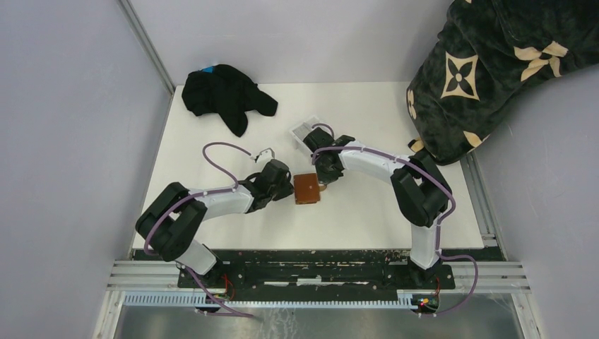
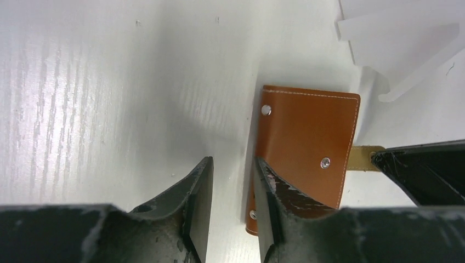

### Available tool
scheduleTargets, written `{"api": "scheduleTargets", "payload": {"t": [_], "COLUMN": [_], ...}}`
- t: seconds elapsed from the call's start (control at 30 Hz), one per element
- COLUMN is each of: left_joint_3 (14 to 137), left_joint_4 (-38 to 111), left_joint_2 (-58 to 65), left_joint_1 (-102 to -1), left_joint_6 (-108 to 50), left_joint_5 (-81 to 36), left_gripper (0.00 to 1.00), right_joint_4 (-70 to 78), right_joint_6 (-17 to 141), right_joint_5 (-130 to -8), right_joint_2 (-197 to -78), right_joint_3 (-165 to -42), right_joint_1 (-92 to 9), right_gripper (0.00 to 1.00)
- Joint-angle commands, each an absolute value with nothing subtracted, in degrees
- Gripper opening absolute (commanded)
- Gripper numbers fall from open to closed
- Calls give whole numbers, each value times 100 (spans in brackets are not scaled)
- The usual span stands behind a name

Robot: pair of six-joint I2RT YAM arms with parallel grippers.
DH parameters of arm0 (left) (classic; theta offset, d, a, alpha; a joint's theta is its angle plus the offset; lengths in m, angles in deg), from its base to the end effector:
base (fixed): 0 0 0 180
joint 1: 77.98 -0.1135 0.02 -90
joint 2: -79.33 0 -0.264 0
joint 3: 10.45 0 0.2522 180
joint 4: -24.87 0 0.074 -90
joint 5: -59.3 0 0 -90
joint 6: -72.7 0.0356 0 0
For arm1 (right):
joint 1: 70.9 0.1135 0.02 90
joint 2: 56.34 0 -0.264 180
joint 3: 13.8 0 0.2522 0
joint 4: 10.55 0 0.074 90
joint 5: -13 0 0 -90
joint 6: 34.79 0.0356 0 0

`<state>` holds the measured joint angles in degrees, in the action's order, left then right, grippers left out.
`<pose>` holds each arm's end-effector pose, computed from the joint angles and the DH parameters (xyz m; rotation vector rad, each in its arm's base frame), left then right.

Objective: Put the credit cards into the card holder
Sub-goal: Open the card holder at the center of the board.

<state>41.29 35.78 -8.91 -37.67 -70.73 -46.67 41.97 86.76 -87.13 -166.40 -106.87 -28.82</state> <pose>0.2259 -0.1788 0.1477 -0.4048 2.3705 -0.4528 0.2936 0.2567 0.1856 -0.2084 2.7415 0.1027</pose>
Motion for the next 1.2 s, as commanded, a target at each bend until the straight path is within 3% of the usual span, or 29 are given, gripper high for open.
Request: {"api": "scheduleTargets", "payload": {"t": [0.0,0.13,0.27,0.4,0.67,0.9,1.17], "left_joint_3": [4414,4562,4716,4802,5278,5613,6103], "left_joint_4": [3540,3582,3686,3746,3956,3938,3837], "left_joint_2": [-717,-640,-729,-633,-794,-952,-1473], "left_joint_1": [-3858,-3886,-3895,-3896,-3974,-4337,-4790], "left_joint_6": [-6602,-6419,-6344,-6270,-6028,-5909,-5897], "left_joint_5": [-4682,-4651,-4609,-4685,-4722,-4528,-4172], "left_gripper": [43,46,46,46,48,49,49], "right_joint_4": [4177,4209,4266,4347,4688,4583,4921], "right_joint_6": [8415,8266,8164,7995,7740,7291,6714], "right_joint_5": [-8745,-8734,-8745,-8768,-8975,-8941,-7358], "right_joint_2": [-16789,-16843,-16839,-16692,-16526,-16824,-18373], "right_joint_3": [-11076,-11259,-11389,-11515,-12206,-13466,-15730], "right_joint_1": [-3013,-3040,-3063,-3067,-3098,-3408,-4064], "right_gripper": [1,10,28,40,45,65,65]}}
